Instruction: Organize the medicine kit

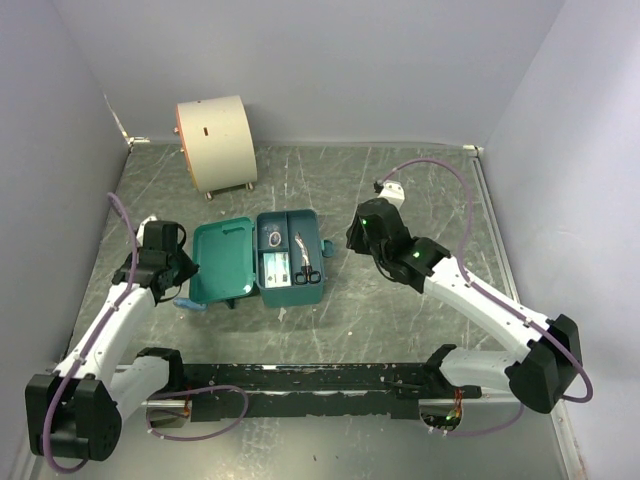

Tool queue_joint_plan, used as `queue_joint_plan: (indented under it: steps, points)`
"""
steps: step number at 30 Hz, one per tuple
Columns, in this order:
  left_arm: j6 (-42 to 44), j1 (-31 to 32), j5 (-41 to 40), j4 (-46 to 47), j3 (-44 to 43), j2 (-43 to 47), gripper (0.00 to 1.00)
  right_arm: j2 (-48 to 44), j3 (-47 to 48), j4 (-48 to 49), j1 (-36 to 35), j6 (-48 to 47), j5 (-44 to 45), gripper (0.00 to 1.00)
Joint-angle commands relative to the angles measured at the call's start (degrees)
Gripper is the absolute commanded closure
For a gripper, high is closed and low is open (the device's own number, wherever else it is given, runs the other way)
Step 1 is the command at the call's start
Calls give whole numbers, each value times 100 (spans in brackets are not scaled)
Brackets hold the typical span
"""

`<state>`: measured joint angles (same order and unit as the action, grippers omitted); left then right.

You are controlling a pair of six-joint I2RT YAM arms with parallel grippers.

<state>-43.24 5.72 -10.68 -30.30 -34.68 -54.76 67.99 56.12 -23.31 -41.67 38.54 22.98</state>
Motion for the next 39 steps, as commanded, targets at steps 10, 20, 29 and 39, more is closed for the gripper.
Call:
queue_joint_plan:
  steps: [10,20,29,39]
  points:
    - [925,-53,351,-257,-864,-259,93,-27,-218,230,27,152,-5,73]
    - [1533,-53,746,-687,-1395,95,93,242,-259,264,35,197,-117,73]
    - [2049,-53,1856,-557,-1548,434,93,1136,-157,247,472,-417,-690,71]
    - [2282,-53,2411,-688,-1897,412,93,1453,-226,363,537,-621,-1760,72]
